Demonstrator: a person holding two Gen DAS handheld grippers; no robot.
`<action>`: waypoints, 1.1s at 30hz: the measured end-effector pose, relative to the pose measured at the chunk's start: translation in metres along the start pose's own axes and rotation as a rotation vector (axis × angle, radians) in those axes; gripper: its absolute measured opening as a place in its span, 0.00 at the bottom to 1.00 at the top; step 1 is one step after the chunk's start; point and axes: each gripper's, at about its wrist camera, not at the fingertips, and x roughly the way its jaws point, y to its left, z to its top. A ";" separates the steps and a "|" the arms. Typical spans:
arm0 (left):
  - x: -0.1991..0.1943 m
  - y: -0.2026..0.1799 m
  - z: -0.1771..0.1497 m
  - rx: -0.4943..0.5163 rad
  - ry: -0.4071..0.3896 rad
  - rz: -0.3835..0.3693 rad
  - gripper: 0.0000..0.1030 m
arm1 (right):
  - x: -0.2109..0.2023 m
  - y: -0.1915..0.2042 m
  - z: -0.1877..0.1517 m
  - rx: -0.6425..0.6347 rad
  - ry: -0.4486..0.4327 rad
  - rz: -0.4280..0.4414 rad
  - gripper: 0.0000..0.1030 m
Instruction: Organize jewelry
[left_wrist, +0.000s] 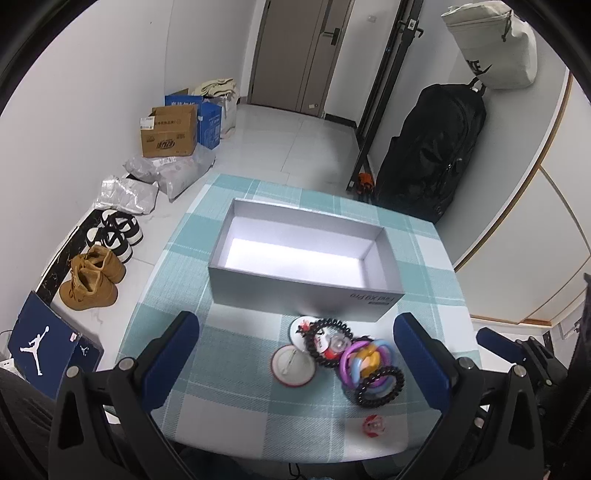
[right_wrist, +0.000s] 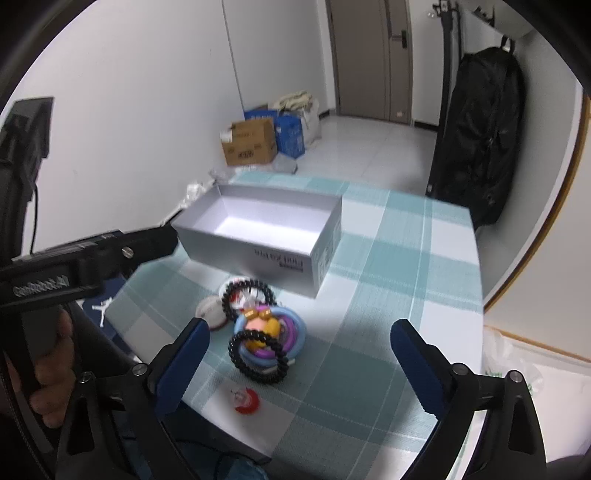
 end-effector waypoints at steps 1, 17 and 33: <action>0.001 0.003 0.000 -0.008 0.003 0.005 0.99 | 0.005 0.000 -0.001 -0.003 0.020 -0.003 0.93; 0.014 0.027 -0.007 -0.056 0.083 0.036 0.99 | 0.052 0.008 -0.012 -0.032 0.216 0.023 0.34; 0.021 0.025 -0.015 -0.014 0.136 0.020 0.99 | 0.049 -0.004 -0.008 0.029 0.198 0.062 0.08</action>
